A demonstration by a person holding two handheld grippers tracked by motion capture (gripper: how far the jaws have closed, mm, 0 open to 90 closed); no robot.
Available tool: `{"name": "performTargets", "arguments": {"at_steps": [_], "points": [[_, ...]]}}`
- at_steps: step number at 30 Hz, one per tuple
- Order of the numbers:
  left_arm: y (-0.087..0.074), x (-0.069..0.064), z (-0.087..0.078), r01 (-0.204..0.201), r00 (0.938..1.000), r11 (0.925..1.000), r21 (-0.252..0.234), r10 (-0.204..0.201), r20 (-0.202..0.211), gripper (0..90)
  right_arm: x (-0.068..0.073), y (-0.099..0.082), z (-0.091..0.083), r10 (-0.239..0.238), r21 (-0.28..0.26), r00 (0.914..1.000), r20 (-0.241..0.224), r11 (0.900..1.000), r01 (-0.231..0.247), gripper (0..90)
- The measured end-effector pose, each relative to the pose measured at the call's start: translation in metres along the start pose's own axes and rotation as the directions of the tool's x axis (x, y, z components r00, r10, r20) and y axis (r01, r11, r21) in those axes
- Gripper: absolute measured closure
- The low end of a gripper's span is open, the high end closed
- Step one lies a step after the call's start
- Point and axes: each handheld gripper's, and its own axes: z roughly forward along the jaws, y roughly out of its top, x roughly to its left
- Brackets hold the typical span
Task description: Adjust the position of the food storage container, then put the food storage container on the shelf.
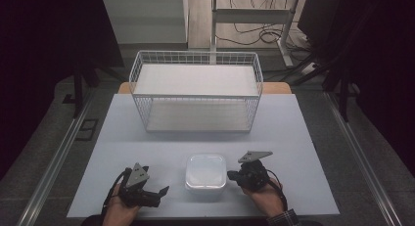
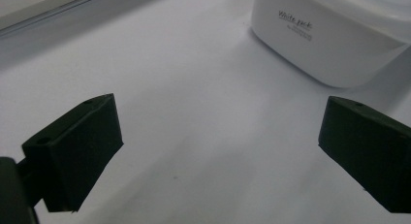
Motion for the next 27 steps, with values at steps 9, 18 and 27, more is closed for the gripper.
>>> {"name": "performTargets", "arguments": {"at_steps": [9, 18, 27], "points": [[0.0, 0.0, 0.0, 0.0, 0.9998, 0.9999, -0.011, 0.0, 0.02, 1.3, -0.016, -0.016, -0.02, -0.047, -0.086, 0.993, 0.108, 0.9947, 0.056, 33.2], [0.0, 0.0, 0.002, 0.007, 0.9986, 0.9998, -0.019, -0.006, 0.052, 3.2, -0.02, -0.02, -0.025, -0.04, -0.133, 0.9929, 0.112, 0.9896, 0.055, 18.1], [0.009, -0.004, 0.002, 0.027, 0.9982, 0.9995, 0.017, -0.028, 0.054, 3.7, -0.015, -0.013, -0.029, -0.002, -0.126, 0.9978, 0.066, 0.992, 0.011, 21.4]]}}
